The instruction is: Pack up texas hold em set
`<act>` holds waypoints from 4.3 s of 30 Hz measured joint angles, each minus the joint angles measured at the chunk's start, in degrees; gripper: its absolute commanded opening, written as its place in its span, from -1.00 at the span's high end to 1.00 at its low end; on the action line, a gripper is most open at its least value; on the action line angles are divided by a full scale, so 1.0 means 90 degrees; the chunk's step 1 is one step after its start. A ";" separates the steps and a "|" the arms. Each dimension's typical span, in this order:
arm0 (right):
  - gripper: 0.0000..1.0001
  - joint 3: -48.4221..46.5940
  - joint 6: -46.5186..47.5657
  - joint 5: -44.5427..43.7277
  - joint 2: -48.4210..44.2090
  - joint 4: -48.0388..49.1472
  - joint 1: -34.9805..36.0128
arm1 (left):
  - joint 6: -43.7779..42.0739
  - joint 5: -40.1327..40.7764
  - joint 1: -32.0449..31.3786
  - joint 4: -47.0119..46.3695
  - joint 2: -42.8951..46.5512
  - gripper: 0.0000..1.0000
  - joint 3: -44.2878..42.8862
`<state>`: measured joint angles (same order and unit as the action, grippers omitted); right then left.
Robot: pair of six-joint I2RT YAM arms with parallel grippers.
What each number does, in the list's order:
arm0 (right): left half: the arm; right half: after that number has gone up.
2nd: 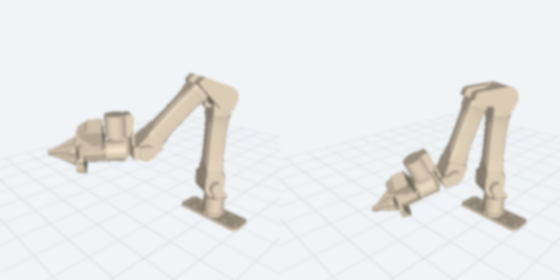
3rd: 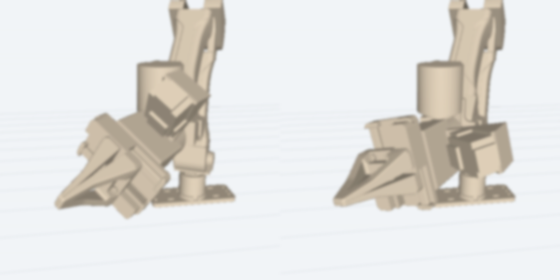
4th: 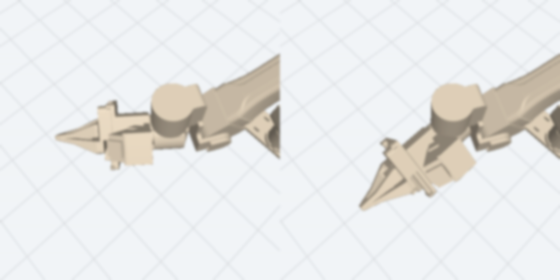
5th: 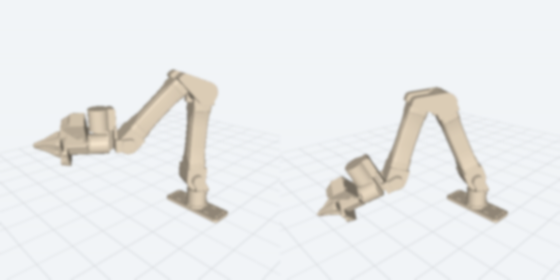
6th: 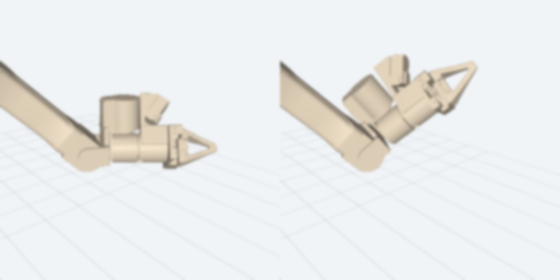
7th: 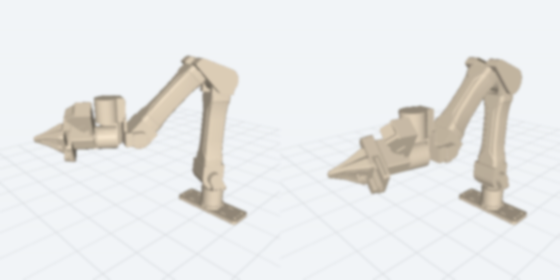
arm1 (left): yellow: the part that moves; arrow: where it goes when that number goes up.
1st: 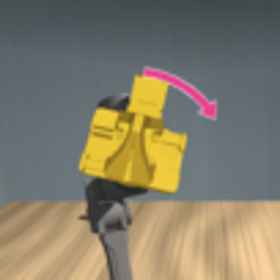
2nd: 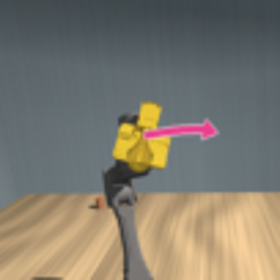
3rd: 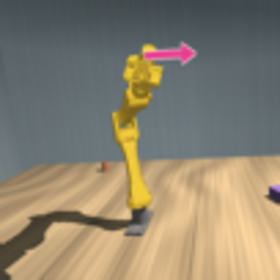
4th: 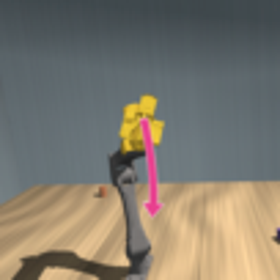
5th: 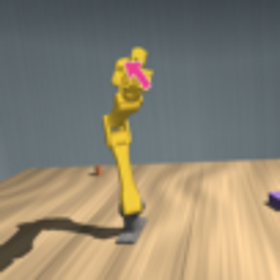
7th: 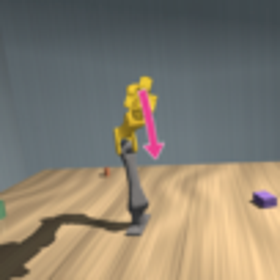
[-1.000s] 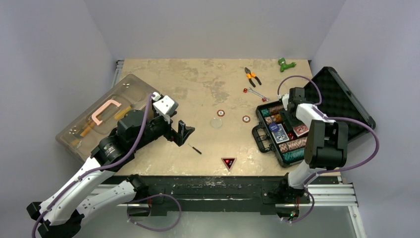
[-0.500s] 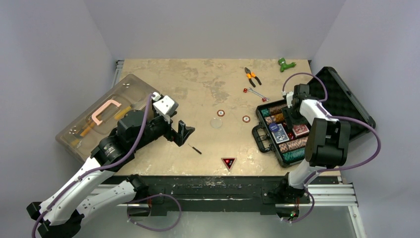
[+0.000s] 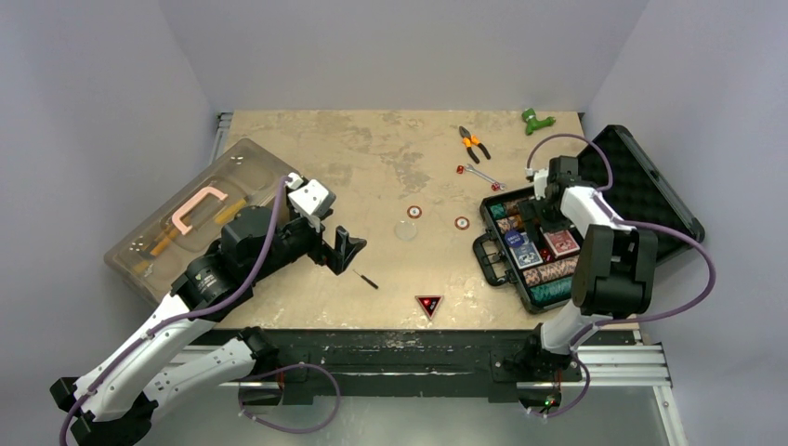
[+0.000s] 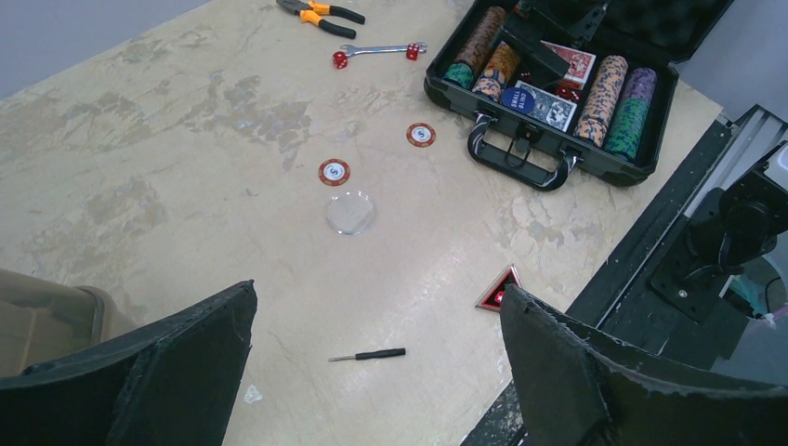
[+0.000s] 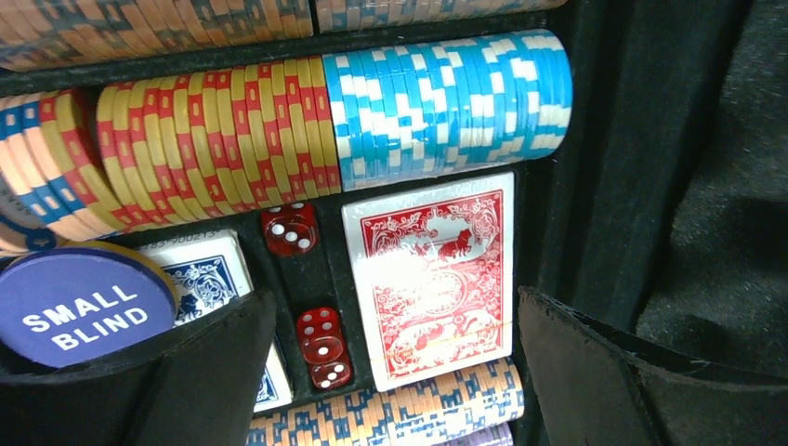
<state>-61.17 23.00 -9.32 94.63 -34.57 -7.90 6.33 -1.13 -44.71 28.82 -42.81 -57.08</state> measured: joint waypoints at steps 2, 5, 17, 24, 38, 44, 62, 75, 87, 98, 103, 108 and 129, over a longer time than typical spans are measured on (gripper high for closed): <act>-0.94 0.0012 -0.0041 -0.0036 -0.0124 -0.0005 0.0002 | 0.0000 -0.0012 0.0000 0.0000 0.0000 -1.00 0.0000; -0.43 0.0102 -0.0083 -0.0308 -0.0452 0.0005 0.0000 | 0.0000 -0.0017 -0.0007 -0.0002 -0.0005 -1.00 0.0000; 0.57 0.0520 -0.0121 -0.1739 -0.0712 0.0124 -0.0104 | 0.0000 -0.0019 -0.0095 0.0000 -0.0010 -1.00 0.0000; 0.66 0.0430 -0.0126 -0.1729 -0.0119 0.0095 -0.0104 | -0.0005 -0.0017 -0.0168 0.0000 -0.0010 -1.00 0.0000; 0.97 0.0189 -0.0291 -0.0692 -0.0206 -0.0053 0.0053 | -0.0007 -0.0017 -0.0204 0.0000 -0.0012 -1.00 0.0000; 1.00 0.0260 -0.0425 -0.1564 -0.0291 0.0027 -0.0134 | -0.0015 -0.0012 -0.0209 0.0000 -0.0012 -1.00 0.0000; -0.89 0.0131 -0.0896 -0.1341 -0.0340 -0.0449 0.0100 | -0.0015 -0.0012 -0.0216 0.0000 -0.0114 -1.00 0.0000; -0.98 -0.0248 -0.3361 -0.0121 -0.3266 -0.0274 0.2242 | -0.0187 0.0665 -0.0216 -0.0007 -0.0267 -1.00 0.0000; -0.98 0.1484 -0.6407 0.0765 -0.3055 -0.0126 0.5748 | -0.0335 0.1515 -0.0216 -0.0316 0.0032 -1.00 0.0403; -0.98 0.1268 -0.7167 -0.0435 -0.1282 -0.0257 0.7650 | 0.0182 0.1120 -0.0219 -0.0461 -0.1100 -0.96 -0.0624; -0.98 0.1260 -0.6800 -0.0520 -0.1205 -0.0398 0.7657 | 0.0036 0.1027 -0.0219 -0.0678 -0.1076 -0.96 -0.0617; -0.96 0.1304 -0.6431 -0.0301 -0.1246 -0.0095 0.7614 | -0.0165 0.1100 -0.0245 -0.0908 -0.0631 -0.97 0.0012; -0.76 0.1685 -0.5979 0.0391 -0.0933 0.0573 0.7038 | -0.0525 0.1557 -0.0554 -0.1056 -0.0240 -0.96 0.0262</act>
<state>-46.00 -30.81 -5.80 86.24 -29.41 55.44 1.61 12.88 -49.69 19.31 -44.97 -54.72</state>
